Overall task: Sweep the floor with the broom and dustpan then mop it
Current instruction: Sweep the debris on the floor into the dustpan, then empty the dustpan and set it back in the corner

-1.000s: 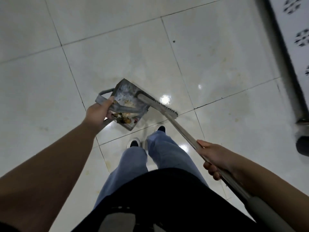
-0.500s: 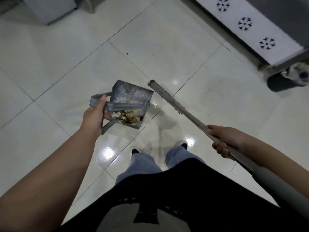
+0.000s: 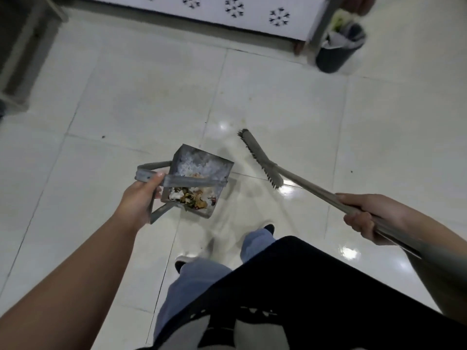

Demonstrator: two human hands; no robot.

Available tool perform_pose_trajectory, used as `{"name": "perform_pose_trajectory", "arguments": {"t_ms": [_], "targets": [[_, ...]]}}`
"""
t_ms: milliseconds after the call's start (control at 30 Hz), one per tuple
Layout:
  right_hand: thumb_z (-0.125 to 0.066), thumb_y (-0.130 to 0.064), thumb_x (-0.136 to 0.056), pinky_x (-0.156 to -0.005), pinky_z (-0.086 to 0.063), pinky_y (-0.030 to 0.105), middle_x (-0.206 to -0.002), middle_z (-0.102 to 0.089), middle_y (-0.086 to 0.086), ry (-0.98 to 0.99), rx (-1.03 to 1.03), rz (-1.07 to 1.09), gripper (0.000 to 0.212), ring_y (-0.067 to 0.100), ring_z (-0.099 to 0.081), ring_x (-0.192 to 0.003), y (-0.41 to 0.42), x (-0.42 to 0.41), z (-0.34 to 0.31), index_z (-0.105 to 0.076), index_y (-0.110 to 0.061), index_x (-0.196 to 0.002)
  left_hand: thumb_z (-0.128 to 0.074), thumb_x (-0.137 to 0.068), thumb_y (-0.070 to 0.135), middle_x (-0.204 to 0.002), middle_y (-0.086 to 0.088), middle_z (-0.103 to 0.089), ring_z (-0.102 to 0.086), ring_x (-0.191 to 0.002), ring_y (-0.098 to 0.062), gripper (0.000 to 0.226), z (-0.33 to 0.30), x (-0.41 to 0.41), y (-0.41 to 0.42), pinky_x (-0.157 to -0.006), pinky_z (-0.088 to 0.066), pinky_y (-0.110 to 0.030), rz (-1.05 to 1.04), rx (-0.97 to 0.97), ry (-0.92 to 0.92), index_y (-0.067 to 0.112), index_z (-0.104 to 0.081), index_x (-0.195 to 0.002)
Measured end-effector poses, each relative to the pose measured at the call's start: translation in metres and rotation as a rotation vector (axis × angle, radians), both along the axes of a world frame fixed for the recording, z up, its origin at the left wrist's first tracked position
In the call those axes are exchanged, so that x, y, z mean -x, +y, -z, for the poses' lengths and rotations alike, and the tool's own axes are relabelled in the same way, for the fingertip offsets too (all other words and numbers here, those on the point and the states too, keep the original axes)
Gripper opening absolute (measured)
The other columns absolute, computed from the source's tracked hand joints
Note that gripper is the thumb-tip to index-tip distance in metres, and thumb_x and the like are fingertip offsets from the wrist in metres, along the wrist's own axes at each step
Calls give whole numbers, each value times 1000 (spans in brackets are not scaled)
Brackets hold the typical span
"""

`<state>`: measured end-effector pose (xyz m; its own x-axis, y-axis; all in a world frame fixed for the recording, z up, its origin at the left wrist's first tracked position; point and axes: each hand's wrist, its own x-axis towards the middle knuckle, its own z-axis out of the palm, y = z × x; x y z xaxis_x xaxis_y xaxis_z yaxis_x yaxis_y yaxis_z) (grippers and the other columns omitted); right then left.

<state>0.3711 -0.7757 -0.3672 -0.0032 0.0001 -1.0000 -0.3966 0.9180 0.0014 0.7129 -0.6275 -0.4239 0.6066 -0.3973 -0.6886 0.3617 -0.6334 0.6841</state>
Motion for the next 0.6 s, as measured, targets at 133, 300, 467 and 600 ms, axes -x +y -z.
{"name": "perform_pose_trajectory", "arguments": {"t_ms": [133,300,467,600], "targets": [[-39,-37,-98,-24,-29,7,-32,-32,-3,-31,-7,152,32,5,-30,-18,-32,55,5,-39,-18,-72,-61,-87,41,-66,2,-44,-44,-60,-6,29,12,26,-80,-59,-34,-19,135,-41,40,19,-50,-72],[-37,-34,-100,-23,-29,6,-31,-32,-3,-45,23,349,34,5,-30,-18,-57,111,7,-37,-15,-72,-59,-89,35,-41,13,-48,-44,-50,-5,26,6,61,-180,-58,-34,-18,363,14,107,20,-50,-71],[-36,-31,-101,-23,-30,7,-30,-33,-2,-50,55,587,33,4,-32,-18,-77,136,7,-36,-14,-71,-66,-84,35,-40,8,-48,-44,-44,-9,32,-2,101,-278,-61,-37,-22,600,57,85,16,-51,-63],[-33,-31,-101,-22,-30,8,-30,-34,-3,-31,89,791,35,3,-33,-18,-90,148,5,-35,-13,-71,-68,-83,34,-40,8,-46,-41,-37,-6,34,-5,140,-355,-43,-37,-17,735,115,48,18,-50,-59]]}}
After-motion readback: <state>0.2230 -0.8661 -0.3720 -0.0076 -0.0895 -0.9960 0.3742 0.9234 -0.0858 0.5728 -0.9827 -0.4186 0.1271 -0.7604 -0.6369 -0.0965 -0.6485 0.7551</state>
